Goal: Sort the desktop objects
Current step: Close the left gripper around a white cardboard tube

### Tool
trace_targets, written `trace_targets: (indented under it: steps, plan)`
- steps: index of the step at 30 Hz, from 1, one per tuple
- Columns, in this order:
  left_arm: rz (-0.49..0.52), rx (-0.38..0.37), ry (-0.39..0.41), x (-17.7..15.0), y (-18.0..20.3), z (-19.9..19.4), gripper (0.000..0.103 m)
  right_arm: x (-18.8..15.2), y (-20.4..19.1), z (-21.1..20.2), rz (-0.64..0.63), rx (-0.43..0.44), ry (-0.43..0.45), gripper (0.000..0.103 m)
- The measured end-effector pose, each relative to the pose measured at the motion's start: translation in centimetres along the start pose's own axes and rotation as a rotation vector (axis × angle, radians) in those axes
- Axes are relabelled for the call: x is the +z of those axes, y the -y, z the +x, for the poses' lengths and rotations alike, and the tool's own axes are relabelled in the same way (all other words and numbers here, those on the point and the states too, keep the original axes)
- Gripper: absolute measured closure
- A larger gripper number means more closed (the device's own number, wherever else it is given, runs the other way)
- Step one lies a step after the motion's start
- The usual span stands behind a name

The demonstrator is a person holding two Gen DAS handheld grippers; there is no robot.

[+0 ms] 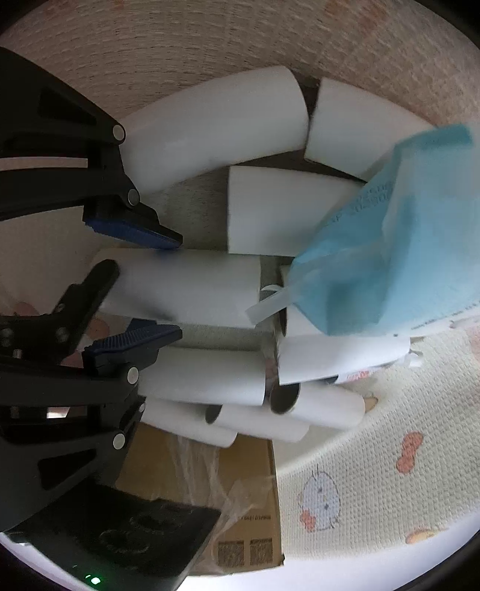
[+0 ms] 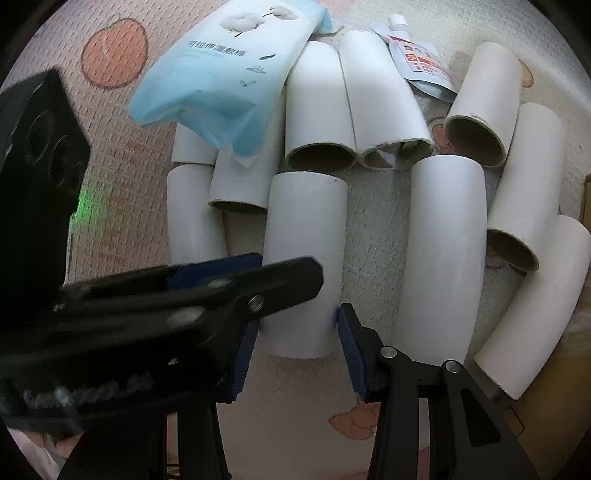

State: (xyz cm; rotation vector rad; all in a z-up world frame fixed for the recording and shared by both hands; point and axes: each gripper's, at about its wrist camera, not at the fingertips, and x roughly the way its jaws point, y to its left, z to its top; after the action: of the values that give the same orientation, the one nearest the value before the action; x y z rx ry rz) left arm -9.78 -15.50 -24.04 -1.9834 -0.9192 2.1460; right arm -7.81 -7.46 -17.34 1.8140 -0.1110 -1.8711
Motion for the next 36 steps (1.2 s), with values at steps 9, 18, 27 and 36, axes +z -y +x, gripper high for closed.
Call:
trace_targets:
  steps: [9,18,27,36]
  plan:
    - [0.106,0.143,-0.113,1.3,2.0,1.8,0.054,-0.4,0.1,1.1,0.032,0.044,-0.018,0.060]
    - [0.094,0.162,-0.112,1.5,1.5,1.2,0.055,-1.0,-0.5,1.7,0.045,0.060,-0.006,0.058]
    - [0.141,0.153,0.131,-0.3,1.7,-5.1,0.055,-1.6,-3.8,-0.6,-0.060,0.071,0.097,0.058]
    - [0.211,0.153,0.324,-3.1,3.4,-9.7,0.055,-2.8,-8.1,-3.4,-0.255,0.040,0.240,0.057]
